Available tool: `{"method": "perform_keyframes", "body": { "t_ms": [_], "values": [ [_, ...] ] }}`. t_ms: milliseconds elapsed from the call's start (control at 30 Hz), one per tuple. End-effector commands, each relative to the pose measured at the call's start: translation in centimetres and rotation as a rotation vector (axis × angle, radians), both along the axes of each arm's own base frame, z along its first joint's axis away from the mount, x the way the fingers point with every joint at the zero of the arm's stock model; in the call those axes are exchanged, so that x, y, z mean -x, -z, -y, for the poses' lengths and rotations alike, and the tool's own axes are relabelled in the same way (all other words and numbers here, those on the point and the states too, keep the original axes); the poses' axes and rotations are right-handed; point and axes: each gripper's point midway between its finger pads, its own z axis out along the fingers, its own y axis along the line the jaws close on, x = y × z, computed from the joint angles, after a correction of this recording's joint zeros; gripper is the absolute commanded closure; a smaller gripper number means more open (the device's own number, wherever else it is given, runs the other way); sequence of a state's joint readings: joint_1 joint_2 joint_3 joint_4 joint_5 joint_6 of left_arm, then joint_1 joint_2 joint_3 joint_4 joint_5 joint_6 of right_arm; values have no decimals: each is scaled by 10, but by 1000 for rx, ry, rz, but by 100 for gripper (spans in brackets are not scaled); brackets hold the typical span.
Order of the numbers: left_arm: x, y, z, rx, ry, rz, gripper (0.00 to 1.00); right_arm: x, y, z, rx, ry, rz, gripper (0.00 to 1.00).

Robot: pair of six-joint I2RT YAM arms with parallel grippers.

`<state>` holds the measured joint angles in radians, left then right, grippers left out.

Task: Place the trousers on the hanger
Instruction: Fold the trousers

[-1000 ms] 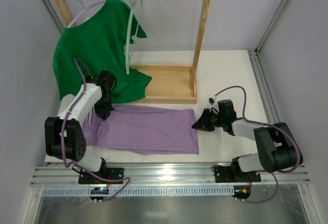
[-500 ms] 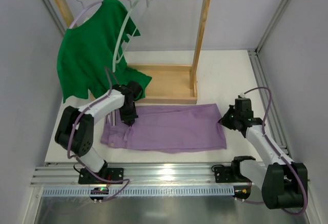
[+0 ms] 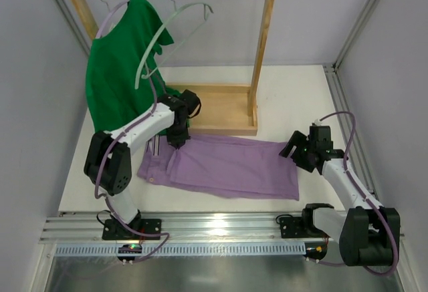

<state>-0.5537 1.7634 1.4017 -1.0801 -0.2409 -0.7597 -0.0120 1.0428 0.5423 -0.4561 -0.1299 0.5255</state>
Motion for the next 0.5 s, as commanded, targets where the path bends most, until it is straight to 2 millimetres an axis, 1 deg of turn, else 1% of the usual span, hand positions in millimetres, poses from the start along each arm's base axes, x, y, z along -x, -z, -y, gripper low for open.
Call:
{"method": "perform_keyframes", "body": {
  "t_ms": [0, 33, 100, 133, 167, 233, 267, 300, 333, 367, 400, 433, 467],
  "values": [
    [-8, -48, -36, -112, -45, 93, 100, -12, -4, 1, -14, -2, 44, 17],
    [-1, -54, -45, -140, -41, 70, 100, -14, -6, 0, -22, -5, 62, 16],
    [-5, -71, -57, -181, -54, 104, 100, -15, -8, -3, -49, -18, 84, 15],
    [-1, -79, -62, -191, -58, 112, 99, -16, -10, -1, -52, -15, 91, 15],
    [-1, -83, -65, -198, -60, 121, 99, -17, -11, -1, -51, -23, 105, 14],
    [2, -86, -79, -240, -68, 113, 100, -16, -10, -5, -76, -40, 113, 14],
    [1, -83, -91, -252, -93, 102, 100, -15, -8, -8, -89, -53, 119, 14],
    [8, -70, -96, -254, -96, 58, 100, -14, -10, -15, -125, -83, 129, 14],
    [9, -64, -99, -248, -102, 47, 100, -16, -9, -18, -138, -97, 139, 14],
    [4, -59, -101, -233, -113, 60, 100, -14, -7, -21, -153, -108, 137, 14],
    [5, -50, -103, -233, -113, 50, 100, -11, -4, -24, -166, -124, 130, 14],
    [9, -38, -110, -244, -125, 20, 100, -10, -3, -25, -165, -131, 130, 14],
    [6, -28, -113, -253, -123, 6, 100, -10, -2, -25, -163, -135, 128, 14]
  ]
}}
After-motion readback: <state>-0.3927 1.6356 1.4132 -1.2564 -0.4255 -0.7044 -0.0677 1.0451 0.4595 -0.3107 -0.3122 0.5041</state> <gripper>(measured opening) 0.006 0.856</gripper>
